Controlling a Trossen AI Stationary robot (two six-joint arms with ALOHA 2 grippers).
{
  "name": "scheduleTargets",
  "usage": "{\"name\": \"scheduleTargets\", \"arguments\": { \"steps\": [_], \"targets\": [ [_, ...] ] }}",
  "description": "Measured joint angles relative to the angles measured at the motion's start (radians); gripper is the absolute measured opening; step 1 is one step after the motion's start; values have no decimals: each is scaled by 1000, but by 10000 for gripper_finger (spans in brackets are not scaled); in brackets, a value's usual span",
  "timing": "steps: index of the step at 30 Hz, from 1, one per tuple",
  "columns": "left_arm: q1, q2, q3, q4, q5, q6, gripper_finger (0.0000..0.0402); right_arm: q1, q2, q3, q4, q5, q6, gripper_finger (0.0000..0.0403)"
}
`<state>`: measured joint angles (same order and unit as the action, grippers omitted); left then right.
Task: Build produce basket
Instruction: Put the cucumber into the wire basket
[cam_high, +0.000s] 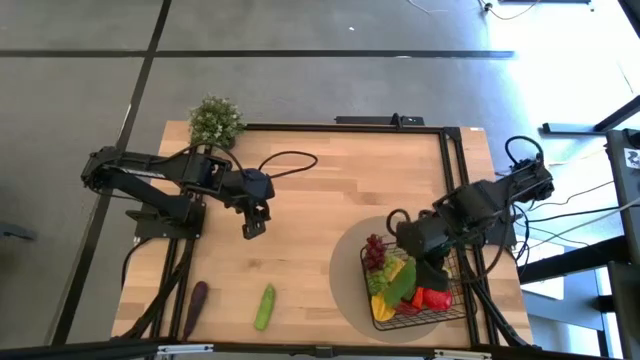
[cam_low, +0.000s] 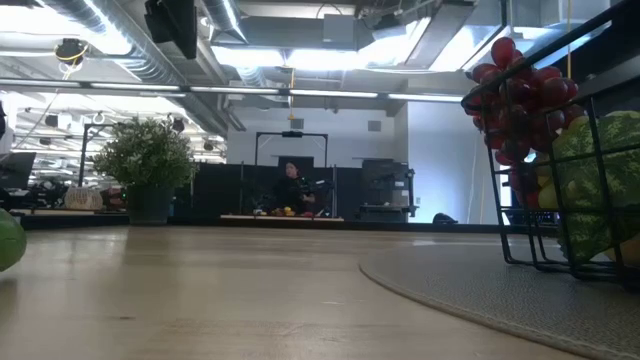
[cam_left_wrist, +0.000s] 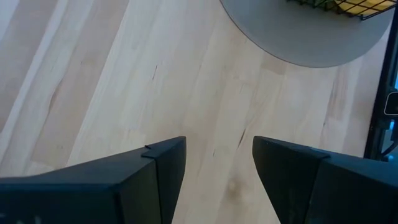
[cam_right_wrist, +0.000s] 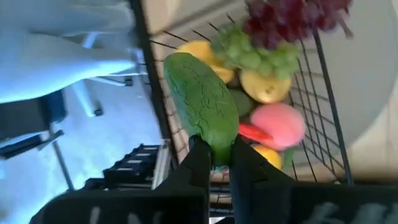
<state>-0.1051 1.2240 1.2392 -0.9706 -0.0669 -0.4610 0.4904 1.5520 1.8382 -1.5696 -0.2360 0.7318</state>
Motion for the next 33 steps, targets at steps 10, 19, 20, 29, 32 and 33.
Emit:
{"name": "scheduleTargets", "arguments": {
  "steps": [10, 19, 20, 29, 32, 33],
  "targets": [
    [-1, 0, 0, 49, 6, 77, 174, 31, -17, -283, -2, -19, 50, 16],
    [-1, 0, 0, 179, 118, 209, 174, 20, -17, -397, 3, 5, 43, 16],
    [-1, 0, 0, 182, 118, 209, 174, 19, -18, -398, 3, 12, 41, 16],
    [0, 0, 0, 180, 117, 208, 174, 16, -18, -399, 8, 56, 17, 27],
    [0, 0, 0, 180, 113, 207, 174, 16, -17, -400, 8, 82, 14, 53],
    [0, 0, 0, 180, 113, 207, 174, 15, -17, -400, 8, 88, 7, 63]
  ]
}}
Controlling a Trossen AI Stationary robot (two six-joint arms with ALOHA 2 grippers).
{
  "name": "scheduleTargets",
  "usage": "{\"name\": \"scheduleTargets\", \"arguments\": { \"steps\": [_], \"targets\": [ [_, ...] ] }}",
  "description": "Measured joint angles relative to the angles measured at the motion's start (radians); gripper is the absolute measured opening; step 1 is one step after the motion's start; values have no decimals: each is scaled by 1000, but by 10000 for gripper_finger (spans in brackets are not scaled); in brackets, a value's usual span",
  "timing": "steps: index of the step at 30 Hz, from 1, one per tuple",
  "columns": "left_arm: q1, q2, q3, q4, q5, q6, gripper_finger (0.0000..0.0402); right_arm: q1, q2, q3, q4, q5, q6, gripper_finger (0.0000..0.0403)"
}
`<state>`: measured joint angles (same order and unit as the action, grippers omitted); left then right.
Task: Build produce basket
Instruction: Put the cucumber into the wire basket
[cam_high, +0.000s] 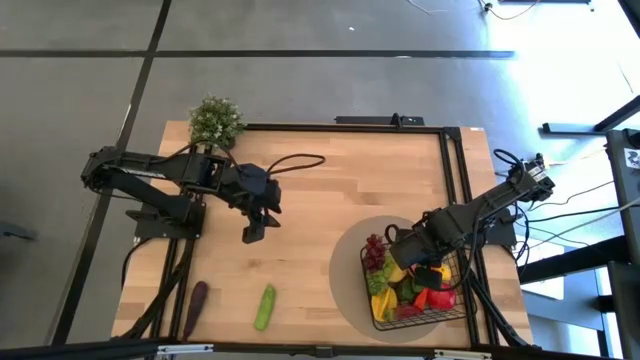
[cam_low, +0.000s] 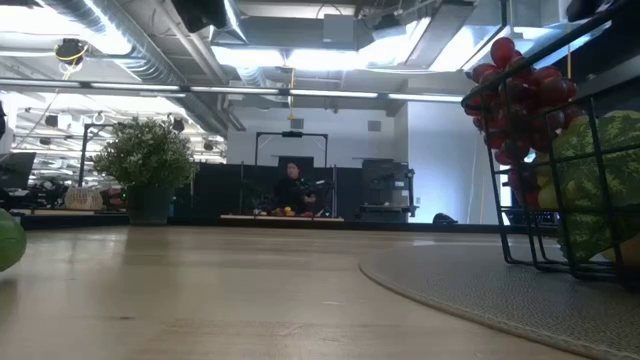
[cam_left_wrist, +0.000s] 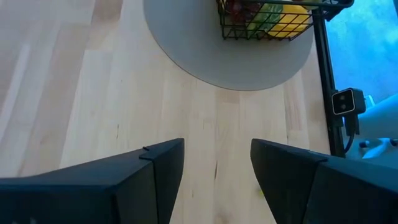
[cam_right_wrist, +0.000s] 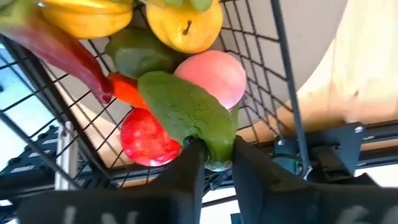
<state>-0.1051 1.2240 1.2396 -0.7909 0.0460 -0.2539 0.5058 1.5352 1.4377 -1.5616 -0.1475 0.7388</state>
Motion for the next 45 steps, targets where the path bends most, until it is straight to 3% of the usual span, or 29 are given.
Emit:
{"name": "scheduleTargets", "arguments": {
  "steps": [10, 18, 22, 31, 37, 45],
  "targets": [
    [0, 0, 0, -1, 0, -7, 174, 0, 0, -1, 0, 96, -55, 150],
    [-1, 0, 1, -60, 0, -155, 174, -11, 1, 27, -3, 117, -63, 161],
    [-18, 0, 1, -156, 20, -336, 174, -13, 1, 98, -1, 158, -63, 161],
    [-150, 0, 0, -333, 32, -946, 174, -32, 1, 297, 3, 413, -112, 163],
    [-268, 1, -49, -300, 49, -1246, 174, -101, 1, 438, 40, 512, -236, 163],
    [-411, 27, -161, -82, 22, -1567, 174, -243, 0, 561, 192, 455, -489, 163]
  ]
}}
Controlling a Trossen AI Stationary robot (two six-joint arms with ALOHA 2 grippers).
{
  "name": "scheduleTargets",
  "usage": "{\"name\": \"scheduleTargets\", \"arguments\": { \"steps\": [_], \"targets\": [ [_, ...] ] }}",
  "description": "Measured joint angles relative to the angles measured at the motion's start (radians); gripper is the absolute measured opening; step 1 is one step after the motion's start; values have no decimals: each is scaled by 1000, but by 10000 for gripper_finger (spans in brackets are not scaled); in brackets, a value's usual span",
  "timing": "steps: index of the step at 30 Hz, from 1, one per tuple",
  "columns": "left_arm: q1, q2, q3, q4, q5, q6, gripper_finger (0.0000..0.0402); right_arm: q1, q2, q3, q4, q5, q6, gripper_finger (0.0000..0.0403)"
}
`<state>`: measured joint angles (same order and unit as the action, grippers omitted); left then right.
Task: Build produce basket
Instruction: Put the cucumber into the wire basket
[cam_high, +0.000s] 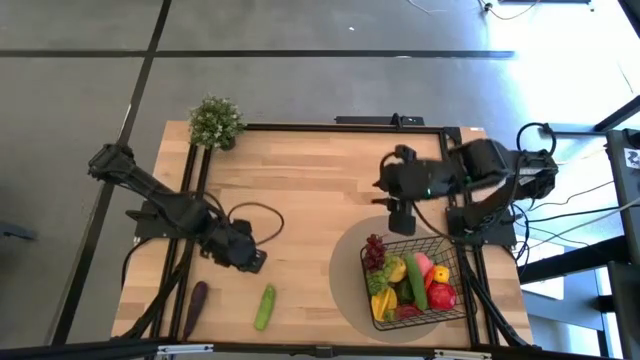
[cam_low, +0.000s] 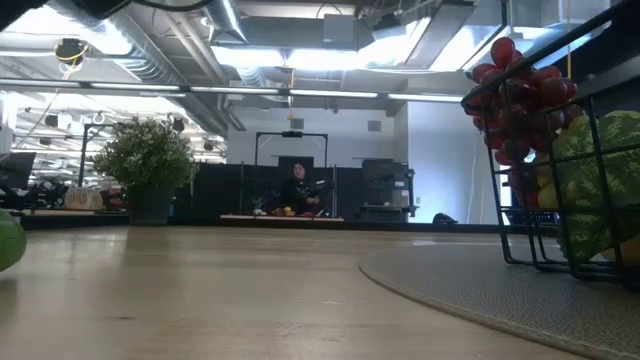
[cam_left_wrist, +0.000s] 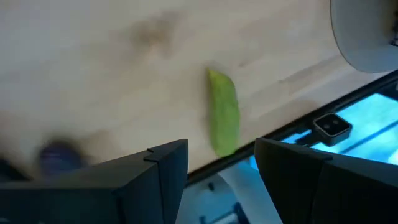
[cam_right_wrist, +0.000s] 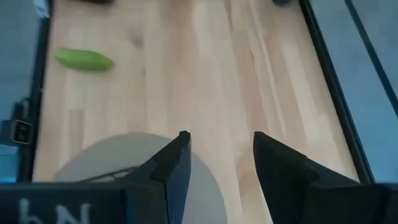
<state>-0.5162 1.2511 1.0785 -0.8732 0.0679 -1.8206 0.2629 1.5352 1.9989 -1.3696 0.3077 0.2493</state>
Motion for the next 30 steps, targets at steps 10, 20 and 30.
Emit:
{"name": "scheduleTargets", "arguments": {
  "steps": [10, 20, 30],
  "targets": [
    [-113, 215, -40, 260, -97, -28, 174, -112, 0, 28, 53, -179, -233, 163],
    [-166, 373, -40, 401, -111, 22, 174, -147, 0, 28, 109, -179, -151, 163],
    [-171, 396, -40, 410, -175, -29, 174, -147, 0, 28, 109, -180, -205, 163]
  ]
}}
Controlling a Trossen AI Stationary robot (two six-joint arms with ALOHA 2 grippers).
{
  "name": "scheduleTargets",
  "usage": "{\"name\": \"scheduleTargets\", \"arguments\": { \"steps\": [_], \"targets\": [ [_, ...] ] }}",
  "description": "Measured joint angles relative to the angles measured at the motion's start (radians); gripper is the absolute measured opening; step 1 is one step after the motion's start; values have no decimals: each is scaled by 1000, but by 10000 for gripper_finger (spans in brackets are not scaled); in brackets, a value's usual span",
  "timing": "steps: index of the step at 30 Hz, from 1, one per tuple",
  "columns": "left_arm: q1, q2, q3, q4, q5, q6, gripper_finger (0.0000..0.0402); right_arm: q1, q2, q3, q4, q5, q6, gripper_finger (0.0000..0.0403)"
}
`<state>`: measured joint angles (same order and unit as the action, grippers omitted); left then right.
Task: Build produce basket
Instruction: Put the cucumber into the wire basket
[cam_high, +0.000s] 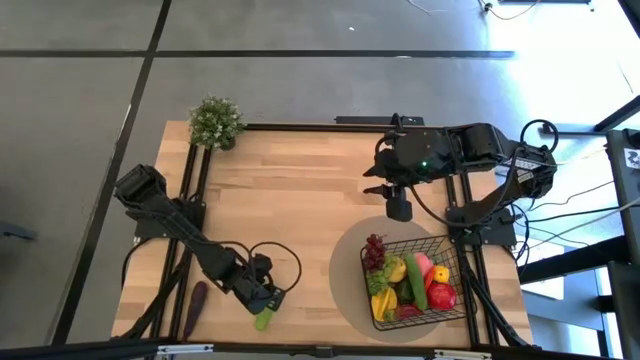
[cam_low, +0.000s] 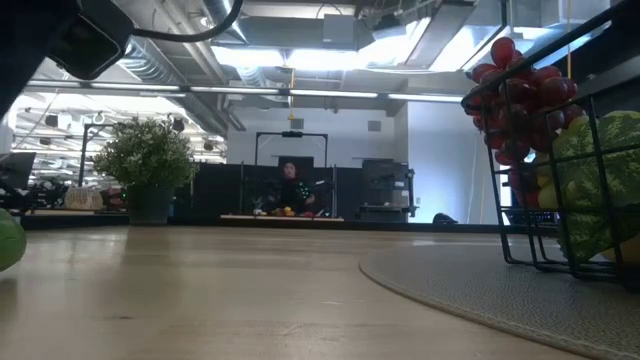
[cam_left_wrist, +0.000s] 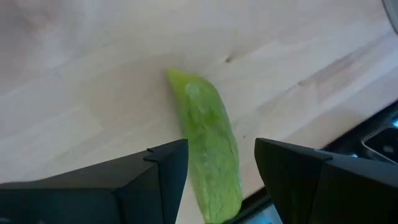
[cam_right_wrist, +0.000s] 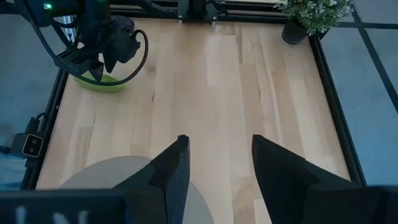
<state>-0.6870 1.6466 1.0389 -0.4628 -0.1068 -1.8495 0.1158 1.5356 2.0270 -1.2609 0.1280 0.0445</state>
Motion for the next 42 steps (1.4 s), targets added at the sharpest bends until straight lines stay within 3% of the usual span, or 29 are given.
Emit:
{"name": "scheduleTargets", "arguments": {
  "steps": [9, 42],
  "targets": [
    [-5, 32, 0, -8, -2, -15, 174, 0, 0, 0, 0, -1, -4, 163],
    [-2, 197, 2, 211, 44, -30, 171, 0, 0, 0, 0, 1, -35, 163]
  ]
}}
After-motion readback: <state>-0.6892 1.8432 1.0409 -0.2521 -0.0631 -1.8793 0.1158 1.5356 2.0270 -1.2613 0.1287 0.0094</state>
